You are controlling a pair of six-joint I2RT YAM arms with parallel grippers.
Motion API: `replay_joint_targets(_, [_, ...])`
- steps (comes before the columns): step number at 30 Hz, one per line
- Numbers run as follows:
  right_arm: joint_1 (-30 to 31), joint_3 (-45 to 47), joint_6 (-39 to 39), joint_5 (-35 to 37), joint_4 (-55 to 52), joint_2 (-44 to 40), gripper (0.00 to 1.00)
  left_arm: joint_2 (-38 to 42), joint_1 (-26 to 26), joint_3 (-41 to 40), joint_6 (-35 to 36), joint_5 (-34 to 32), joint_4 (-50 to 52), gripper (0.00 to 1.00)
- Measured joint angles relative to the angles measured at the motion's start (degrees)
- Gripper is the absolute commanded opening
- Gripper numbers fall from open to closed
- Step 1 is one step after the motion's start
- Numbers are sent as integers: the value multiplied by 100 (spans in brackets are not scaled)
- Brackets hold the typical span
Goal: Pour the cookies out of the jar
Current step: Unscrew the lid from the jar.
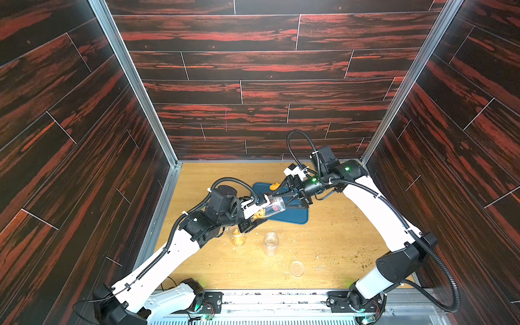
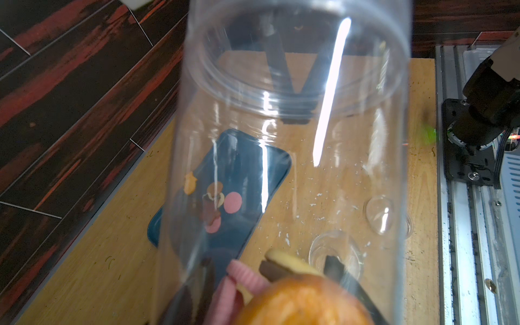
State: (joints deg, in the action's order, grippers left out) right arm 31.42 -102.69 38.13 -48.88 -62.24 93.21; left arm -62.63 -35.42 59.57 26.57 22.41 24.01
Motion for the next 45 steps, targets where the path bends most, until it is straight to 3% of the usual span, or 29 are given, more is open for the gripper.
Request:
replay_joint_targets(6, [9, 0, -79, -52, -52, 0, 74, 0, 0, 0, 0, 11, 0, 24])
replay_joint_targets(13, [9, 2, -221, -109, -81, 0, 73, 0, 0, 24, -2, 15, -2, 24])
replay_joint_targets(22, [7, 564, -1036, -125, 372, -297, 71, -35, -13, 31, -7, 74, 92, 24])
replay_joint_targets(29, [9, 1224, -1641, 105, 1167, -828, 70, -103, -17, 72, 2, 203, 105, 24])
replay_joint_targets(32, [13, 1582, -1943, 219, 1602, -1139, 62, -116, -28, 94, 31, 267, 92, 23])
replay_joint_targets(45, [-59, 3230, -2771, 186, 3622, -2225, 55, -116, -109, 96, 68, 448, 87, 23])
